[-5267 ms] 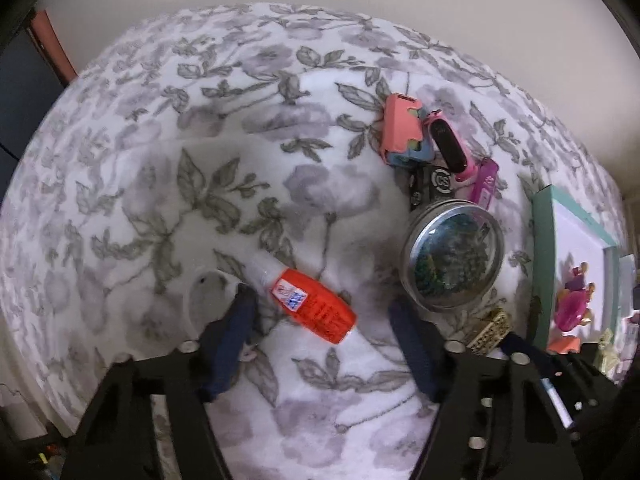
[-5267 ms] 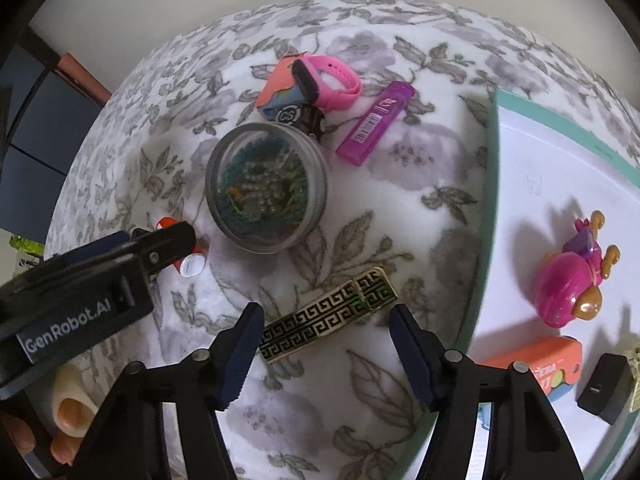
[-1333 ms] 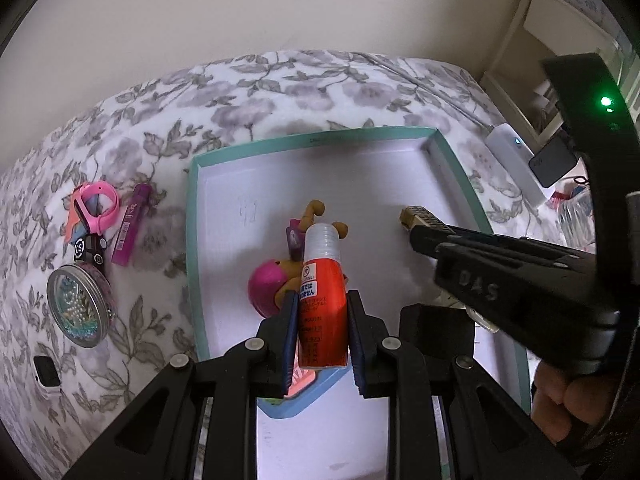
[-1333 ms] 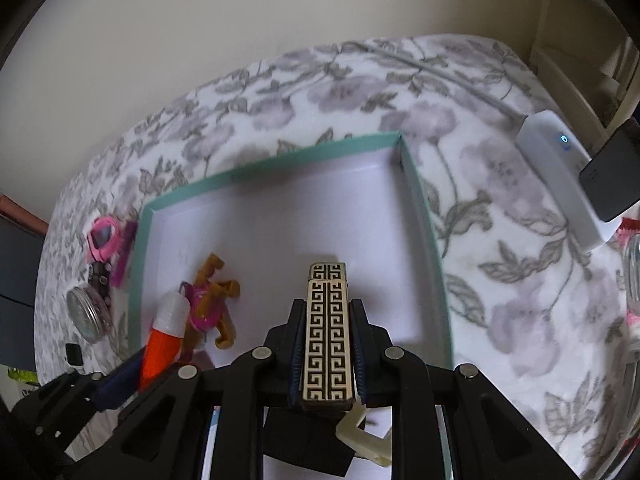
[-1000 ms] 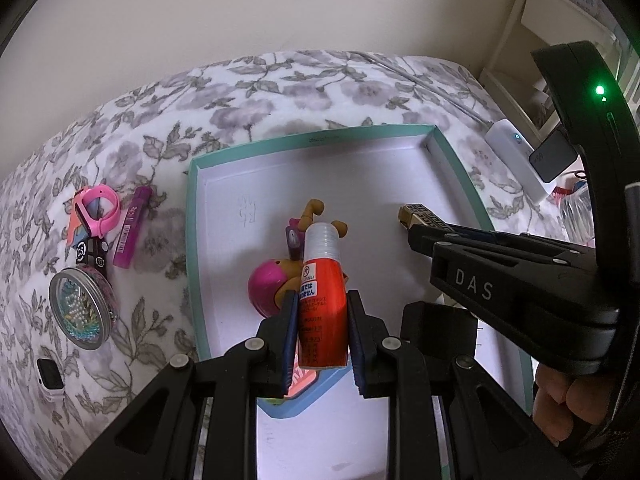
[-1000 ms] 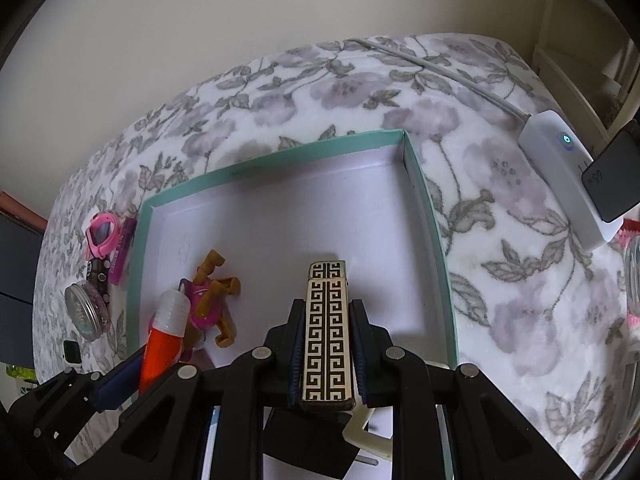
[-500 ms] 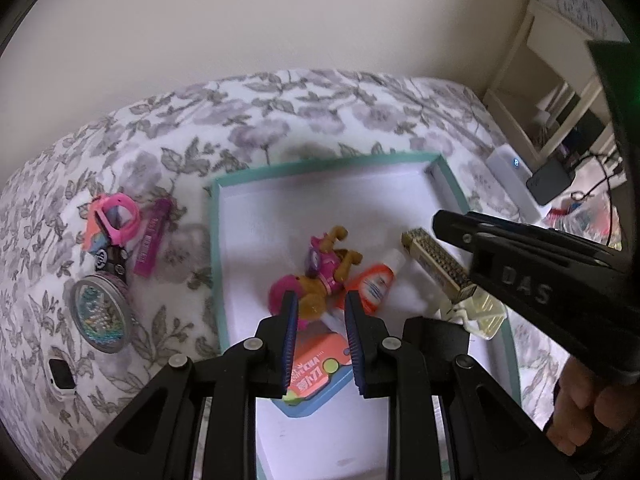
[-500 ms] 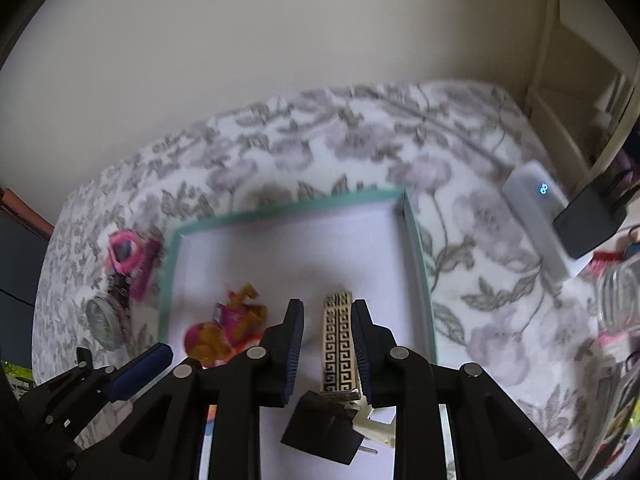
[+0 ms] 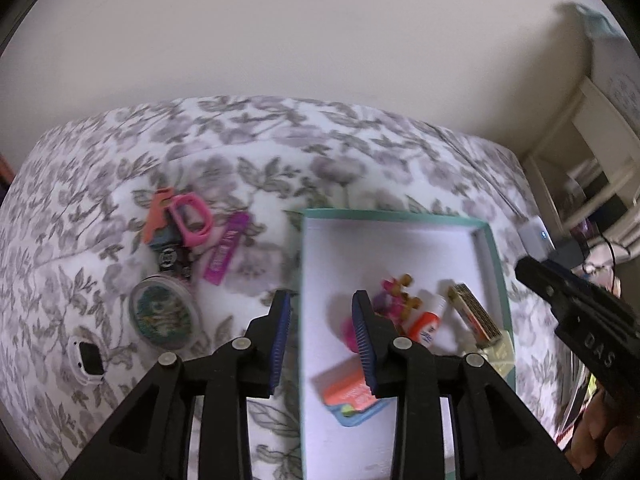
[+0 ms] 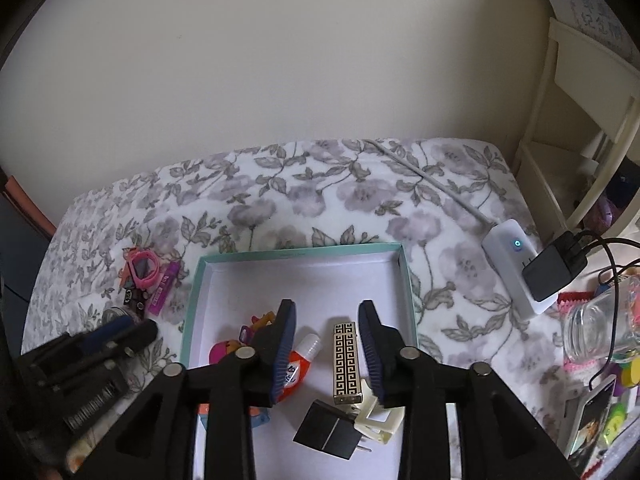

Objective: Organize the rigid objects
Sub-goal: 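Open the left tool releasing the glue bottle while the right tool releases the gold bar in the tray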

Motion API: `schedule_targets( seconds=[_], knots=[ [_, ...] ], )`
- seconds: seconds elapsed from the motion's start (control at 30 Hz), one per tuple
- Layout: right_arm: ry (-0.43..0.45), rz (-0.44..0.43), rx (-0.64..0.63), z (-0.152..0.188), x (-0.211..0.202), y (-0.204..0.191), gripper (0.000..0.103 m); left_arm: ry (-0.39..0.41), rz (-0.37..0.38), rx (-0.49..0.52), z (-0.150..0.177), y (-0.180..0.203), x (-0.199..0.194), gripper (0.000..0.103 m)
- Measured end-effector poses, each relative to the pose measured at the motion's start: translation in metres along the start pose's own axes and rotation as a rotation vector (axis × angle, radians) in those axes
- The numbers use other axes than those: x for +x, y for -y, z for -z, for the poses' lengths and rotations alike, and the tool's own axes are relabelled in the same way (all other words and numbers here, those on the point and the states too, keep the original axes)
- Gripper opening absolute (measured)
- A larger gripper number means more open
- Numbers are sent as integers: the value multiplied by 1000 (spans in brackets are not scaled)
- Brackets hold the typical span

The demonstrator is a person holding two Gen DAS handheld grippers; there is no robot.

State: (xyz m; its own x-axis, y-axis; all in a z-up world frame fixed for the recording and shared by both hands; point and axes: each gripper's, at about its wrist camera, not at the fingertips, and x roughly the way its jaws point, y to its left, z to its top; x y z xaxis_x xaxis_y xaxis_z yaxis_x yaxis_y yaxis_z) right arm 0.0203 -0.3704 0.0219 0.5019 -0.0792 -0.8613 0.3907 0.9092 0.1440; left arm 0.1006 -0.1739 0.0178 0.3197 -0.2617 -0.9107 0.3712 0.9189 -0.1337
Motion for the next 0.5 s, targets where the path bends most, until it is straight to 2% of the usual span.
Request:
schedule_targets(
  seconds=[0.03, 0.1, 0.17, 0.37, 0.5],
  knots=[
    [-2, 2, -1, 0, 1, 0, 49, -1, -5, -14, -1, -4, 0, 34],
    [-6, 8, -4, 1, 3, -1, 54, 2, -14, -36, -2, -11, 1, 43],
    [-10, 12, -5, 2, 6, -1, 62, 10, -30, -57, -2, -16, 1, 66],
    [-21, 19, -9, 4, 14, -1, 75, 32, -92, -97, -3, -28, 3, 83],
    [-34, 23, -11, 7, 22, -1, 81, 35, -117, -102, -2, -32, 5, 86]
  ],
)
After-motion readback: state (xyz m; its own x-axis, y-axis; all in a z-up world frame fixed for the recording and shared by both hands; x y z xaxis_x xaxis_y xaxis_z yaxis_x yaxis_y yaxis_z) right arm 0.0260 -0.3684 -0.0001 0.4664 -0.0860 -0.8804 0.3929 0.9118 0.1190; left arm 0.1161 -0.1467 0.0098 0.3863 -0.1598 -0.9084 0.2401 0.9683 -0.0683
